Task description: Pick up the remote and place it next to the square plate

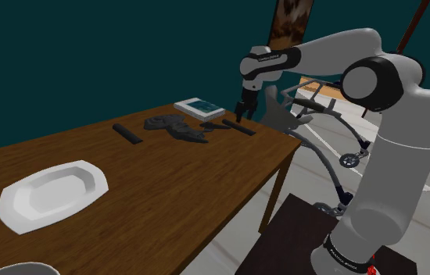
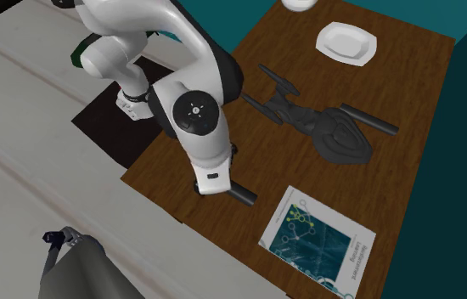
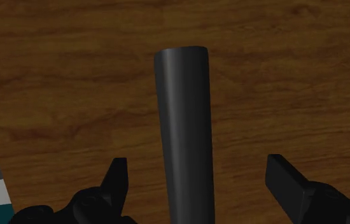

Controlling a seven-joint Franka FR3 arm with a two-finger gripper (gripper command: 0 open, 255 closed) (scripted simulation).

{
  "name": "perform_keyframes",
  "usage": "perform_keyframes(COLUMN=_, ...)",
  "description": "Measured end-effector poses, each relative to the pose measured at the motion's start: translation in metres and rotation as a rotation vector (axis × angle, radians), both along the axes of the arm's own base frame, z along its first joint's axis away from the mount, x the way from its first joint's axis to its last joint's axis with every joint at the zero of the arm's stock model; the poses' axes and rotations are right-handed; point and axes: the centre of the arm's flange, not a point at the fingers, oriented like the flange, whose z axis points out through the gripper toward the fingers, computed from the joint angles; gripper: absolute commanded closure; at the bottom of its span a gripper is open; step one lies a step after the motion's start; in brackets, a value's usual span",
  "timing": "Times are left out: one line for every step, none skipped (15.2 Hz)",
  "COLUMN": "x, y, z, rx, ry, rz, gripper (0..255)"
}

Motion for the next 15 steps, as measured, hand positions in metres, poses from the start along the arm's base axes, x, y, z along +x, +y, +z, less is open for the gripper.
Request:
perform_keyframes(x=0.001, y=-0.001, z=-0.005, rx=0.000, ry=0.001, rz=-0.001, gripper=0)
perform_keyframes(x=0.002, y=-0.002, z=-0.009, rx=0.000, ry=0.001, rz=-0.001, gripper=0)
perform_keyframes(x=0.003, y=-0.002, z=-0.014, rx=0.000, ry=0.002, rz=-0.001, gripper=0)
perform_keyframes(x=0.003, y=-0.001, z=-0.019, rx=0.001, ry=0.002, rz=-0.001, gripper=0)
perform_keyframes(x=0.003, y=-0.001, z=-0.024, rx=0.001, ry=0.002, rz=-0.001, gripper=0)
perform_keyframes(x=0.003, y=0.000, z=-0.030, rx=0.001, ry=0.002, rz=-0.001, gripper=0)
perform_keyframes(x=0.004, y=0.001, z=-0.034, rx=0.001, ry=0.002, rz=-0.001, gripper=0)
perform_keyframes(x=0.003, y=0.001, z=-0.037, rx=0.001, ry=0.002, rz=-0.001, gripper=0)
perform_keyframes(x=0.003, y=0.001, z=-0.038, rx=0.001, ry=0.002, rz=-0.001, gripper=0)
perform_keyframes(x=0.003, y=0.001, z=-0.039, rx=0.001, ry=0.002, rz=-0.001, gripper=0)
perform_keyframes(x=0.003, y=0.001, z=-0.039, rx=0.001, ry=0.002, rz=-0.001, gripper=0)
perform_keyframes(x=0.003, y=0.001, z=-0.039, rx=0.001, ry=0.001, rz=-0.001, gripper=0)
perform_keyframes(x=0.003, y=0.001, z=-0.039, rx=0.001, ry=0.001, rz=-0.001, gripper=0)
perform_keyframes(x=0.003, y=0.001, z=-0.039, rx=0.001, ry=0.001, rz=-0.001, gripper=255)
perform_keyframes(x=0.003, y=0.001, z=-0.039, rx=0.001, ry=0.001, rz=-0.001, gripper=255)
